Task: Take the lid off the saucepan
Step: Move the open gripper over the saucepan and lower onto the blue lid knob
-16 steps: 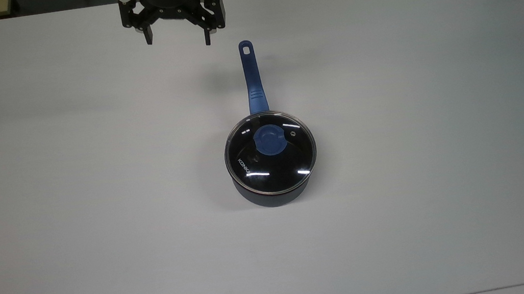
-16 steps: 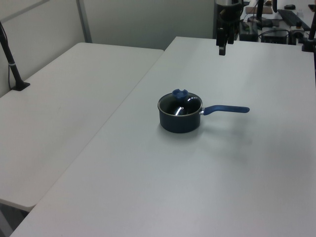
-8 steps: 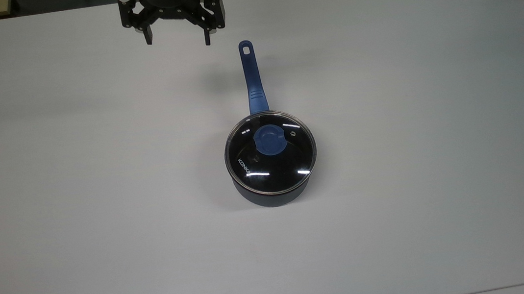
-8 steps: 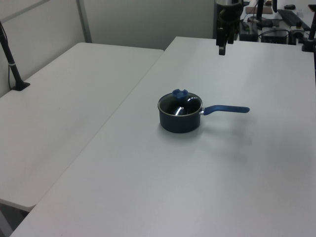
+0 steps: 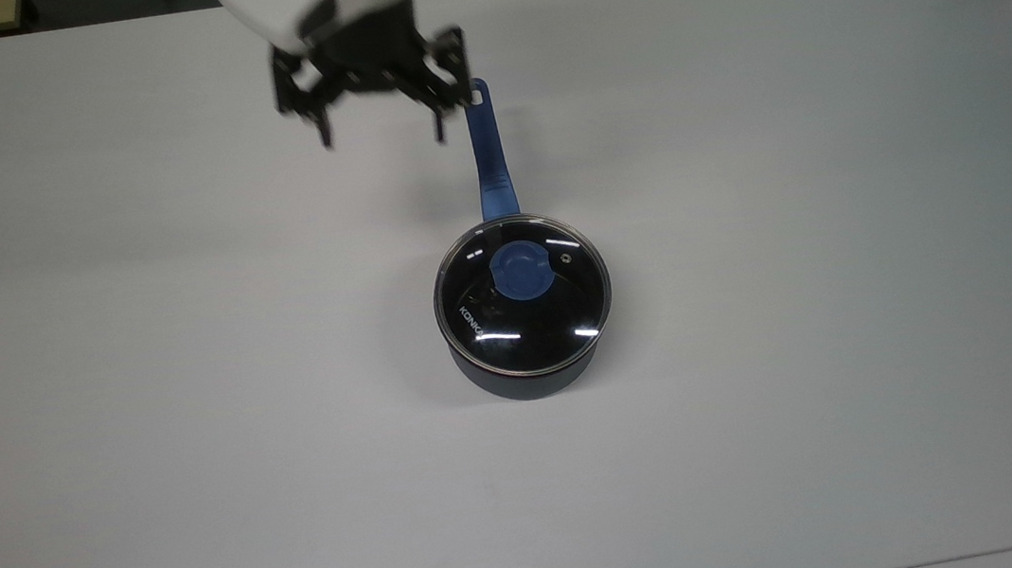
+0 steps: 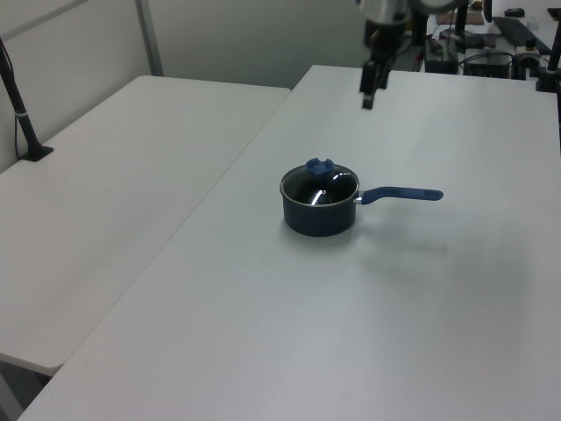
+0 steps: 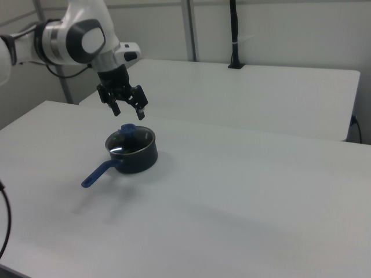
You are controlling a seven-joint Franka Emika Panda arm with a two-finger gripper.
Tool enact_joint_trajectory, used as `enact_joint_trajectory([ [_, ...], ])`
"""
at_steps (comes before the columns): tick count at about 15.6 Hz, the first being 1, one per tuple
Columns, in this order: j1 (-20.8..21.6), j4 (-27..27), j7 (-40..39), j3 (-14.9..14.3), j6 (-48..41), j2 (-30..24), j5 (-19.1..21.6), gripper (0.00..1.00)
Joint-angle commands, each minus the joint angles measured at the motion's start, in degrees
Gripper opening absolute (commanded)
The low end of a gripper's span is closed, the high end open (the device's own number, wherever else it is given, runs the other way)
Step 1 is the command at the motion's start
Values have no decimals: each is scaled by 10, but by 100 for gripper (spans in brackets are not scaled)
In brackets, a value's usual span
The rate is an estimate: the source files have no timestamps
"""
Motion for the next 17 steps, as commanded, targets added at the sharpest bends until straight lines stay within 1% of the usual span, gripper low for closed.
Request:
enact_joint_trajectory([
  [1, 29, 56, -16, 0, 39, 78, 4, 100],
  [6, 69, 56, -23, 0, 105, 127, 4, 100],
  [10, 72, 57, -21, 0, 150, 150, 5, 100],
  [12, 72, 57, -22, 0, 157, 157, 4, 99],
  [14, 72, 56, -23, 0, 157, 157, 4, 92],
  [15, 72, 56, -24, 0, 157, 157, 4, 85],
  [17, 72, 55, -25, 0, 157, 157, 4, 65],
])
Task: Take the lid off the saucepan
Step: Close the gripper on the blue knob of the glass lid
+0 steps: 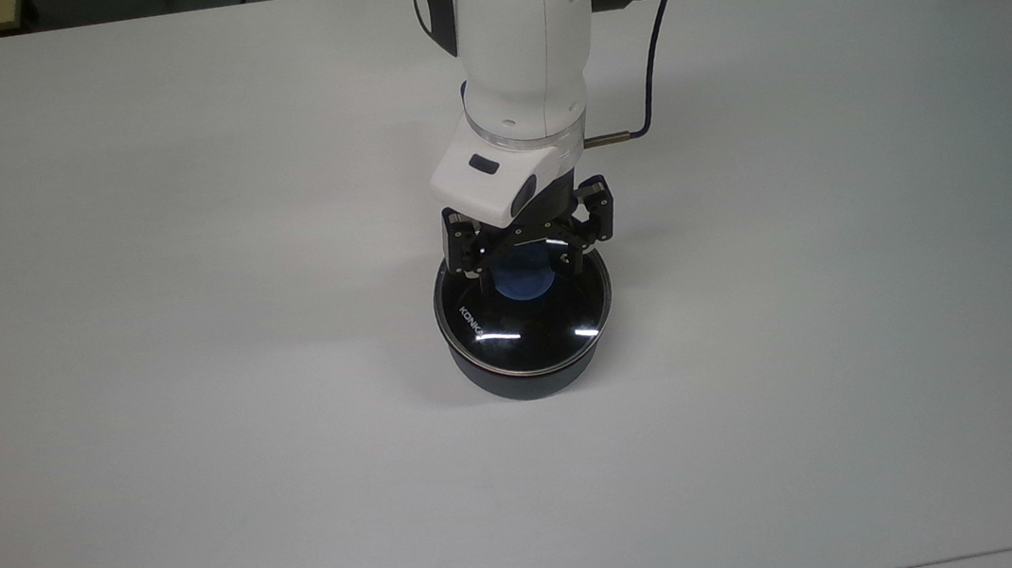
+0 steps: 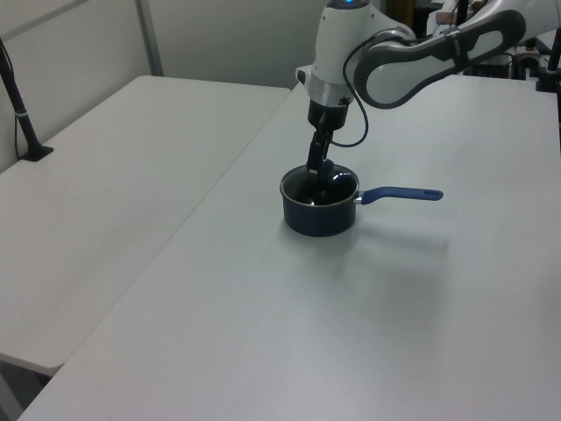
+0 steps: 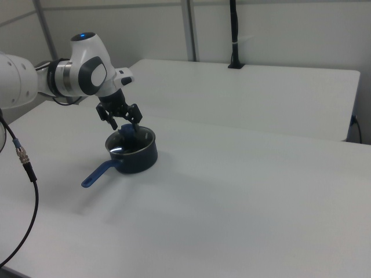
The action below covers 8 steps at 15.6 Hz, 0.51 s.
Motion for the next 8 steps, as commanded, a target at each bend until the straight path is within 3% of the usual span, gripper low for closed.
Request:
enact_joint_trajectory([
  [1, 3, 6, -14, -5, 7, 3, 4, 54],
  [3, 2, 7, -12, -5, 6, 1, 6, 44],
  [8, -10, 8, -13, -6, 0, -28, 9, 42],
])
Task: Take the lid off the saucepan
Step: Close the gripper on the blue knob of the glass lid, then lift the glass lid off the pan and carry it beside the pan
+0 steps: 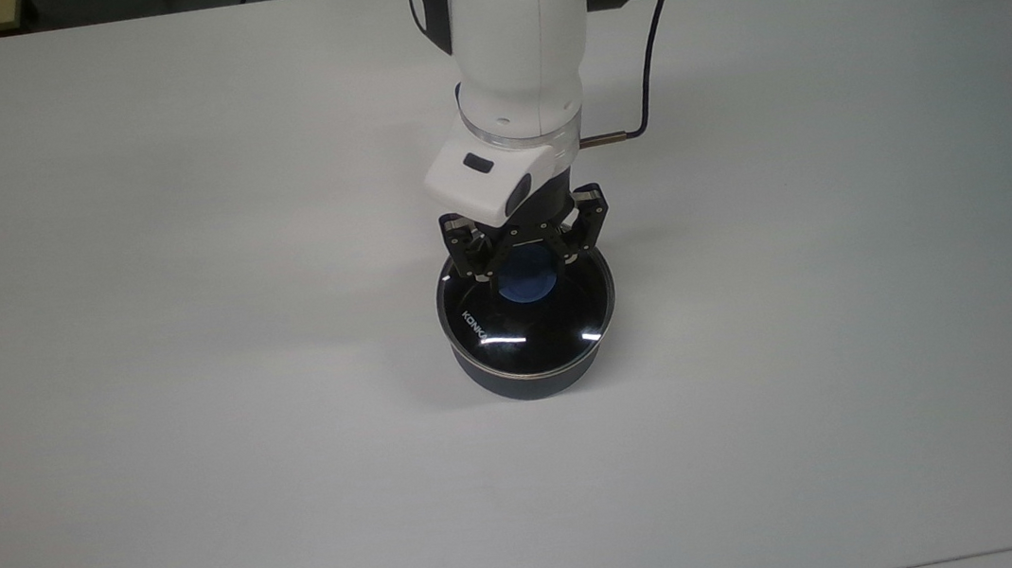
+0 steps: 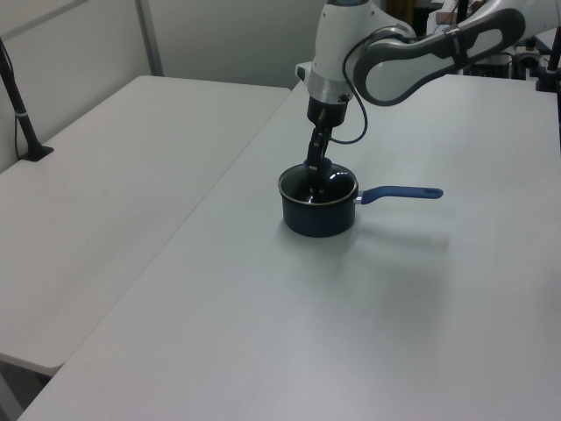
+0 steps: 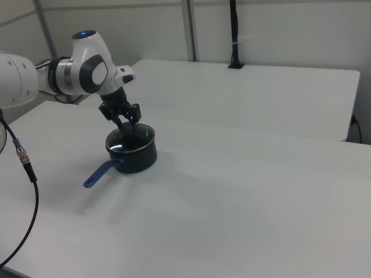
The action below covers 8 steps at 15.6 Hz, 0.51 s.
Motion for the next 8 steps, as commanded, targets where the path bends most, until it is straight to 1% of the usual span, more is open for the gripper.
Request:
enact_joint_trajectory([
  [1, -15, -4, -12, -6, -3, -37, 9, 42],
  [5, -50, -15, -30, -10, -65, -57, 5, 42],
  [6, -58, -21, -31, -11, -70, -63, 4, 42],
  [8, -90, -46, -33, -11, -70, -73, 0, 42],
])
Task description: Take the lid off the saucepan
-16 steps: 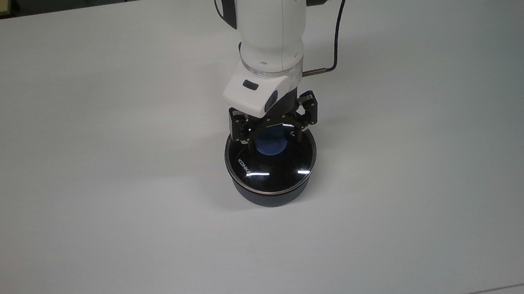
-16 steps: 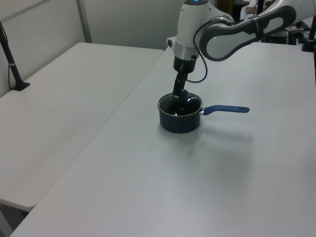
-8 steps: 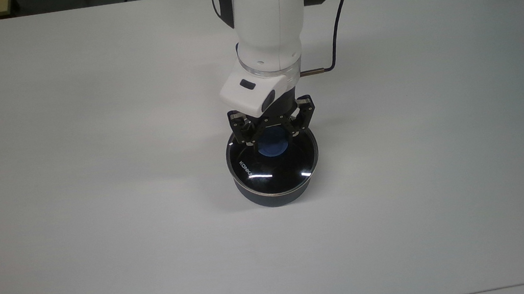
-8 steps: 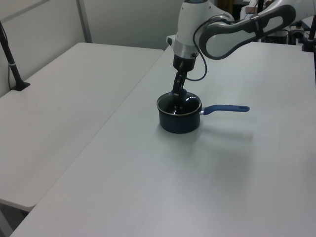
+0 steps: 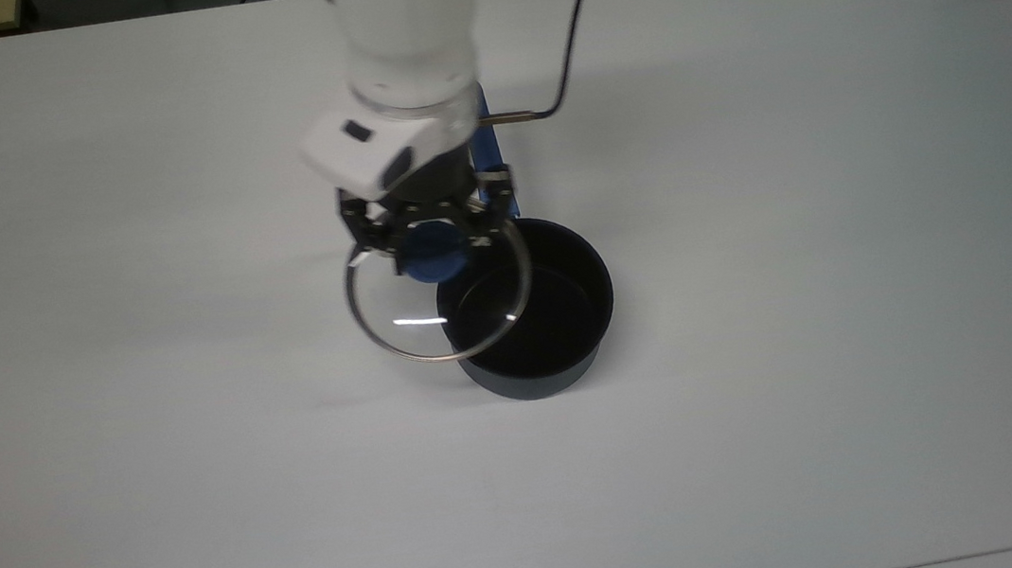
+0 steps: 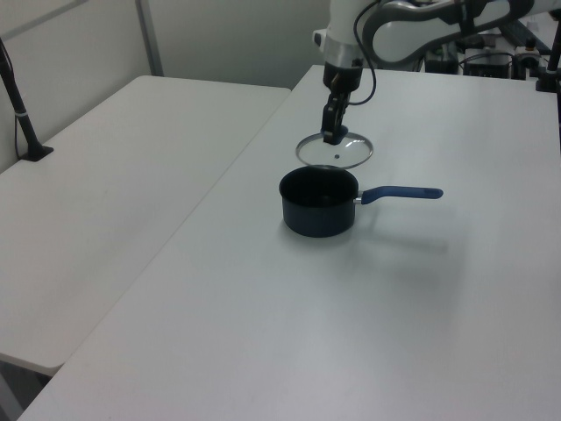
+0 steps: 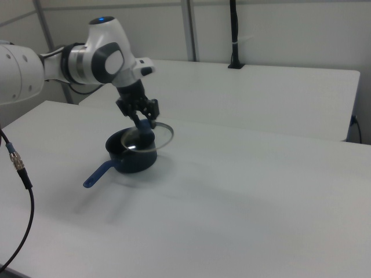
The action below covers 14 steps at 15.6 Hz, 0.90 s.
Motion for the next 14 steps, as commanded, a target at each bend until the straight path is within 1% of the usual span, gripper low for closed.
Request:
enact_joint_trajectory([
  [1, -45, -58, -27, -2, -5, -33, -3, 42],
  [3, -75, -84, -59, -2, 0, -33, -3, 42],
  [5, -96, -104, -74, -2, 17, -30, -14, 42],
  [6, -107, -118, -77, -2, 38, -27, -20, 42],
  [7, -116, -138, -77, -2, 86, -24, -20, 42],
  [9, -117, -153, -76, -2, 128, -9, -22, 43],
  [11, -117, -153, -75, -2, 138, 7, -34, 45],
  [12, -117, -153, -75, -3, 140, 11, -39, 48],
  [13, -119, -153, -75, -2, 141, 15, -40, 55],
  [14, -119, -152, -73, -3, 140, 14, -40, 73],
])
